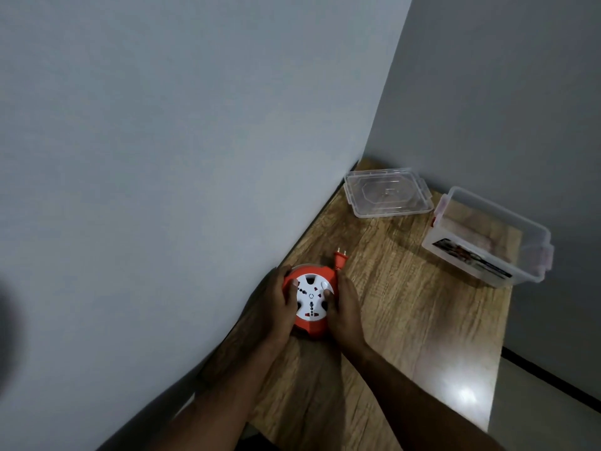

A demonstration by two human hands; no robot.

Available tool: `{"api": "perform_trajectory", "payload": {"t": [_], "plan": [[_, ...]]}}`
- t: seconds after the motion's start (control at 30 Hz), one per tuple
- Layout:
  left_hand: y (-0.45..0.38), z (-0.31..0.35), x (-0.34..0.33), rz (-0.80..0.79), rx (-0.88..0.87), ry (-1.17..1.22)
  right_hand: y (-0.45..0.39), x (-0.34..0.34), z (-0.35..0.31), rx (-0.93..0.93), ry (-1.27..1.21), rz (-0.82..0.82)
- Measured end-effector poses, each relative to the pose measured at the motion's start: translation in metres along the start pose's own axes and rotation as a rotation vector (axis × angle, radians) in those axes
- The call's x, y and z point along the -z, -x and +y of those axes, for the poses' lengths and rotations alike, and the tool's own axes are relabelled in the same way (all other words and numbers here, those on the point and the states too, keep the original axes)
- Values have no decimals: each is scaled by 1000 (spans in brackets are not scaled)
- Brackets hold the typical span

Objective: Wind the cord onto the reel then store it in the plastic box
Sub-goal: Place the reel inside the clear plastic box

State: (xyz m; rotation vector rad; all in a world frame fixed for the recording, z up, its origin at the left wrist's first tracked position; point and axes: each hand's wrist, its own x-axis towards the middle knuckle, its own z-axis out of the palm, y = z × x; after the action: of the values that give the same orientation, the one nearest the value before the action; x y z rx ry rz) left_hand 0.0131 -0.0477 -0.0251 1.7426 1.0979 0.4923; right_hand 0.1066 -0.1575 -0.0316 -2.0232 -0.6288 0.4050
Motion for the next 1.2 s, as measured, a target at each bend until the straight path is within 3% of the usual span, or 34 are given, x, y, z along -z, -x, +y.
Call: {"api": "perform_trajectory", "payload": {"t": [0.63, 0.73, 0.87, 0.97, 1.2], "plan": [[-7, -5, -4, -7, -12, -68, -1, 5, 10, 33, 100, -38], [-10, 1, -2, 44, -13, -70, -2, 15, 10, 54, 105, 25], [-13, 21, -4, 105, -142, -137, -5, 43, 16, 9, 103, 105], [-16, 43, -15, 96, -195, -153, -9, 71, 19, -14, 87, 192], [-8, 93, -72, -15, -200, 56, -12, 147, 33, -72, 19, 433]]}}
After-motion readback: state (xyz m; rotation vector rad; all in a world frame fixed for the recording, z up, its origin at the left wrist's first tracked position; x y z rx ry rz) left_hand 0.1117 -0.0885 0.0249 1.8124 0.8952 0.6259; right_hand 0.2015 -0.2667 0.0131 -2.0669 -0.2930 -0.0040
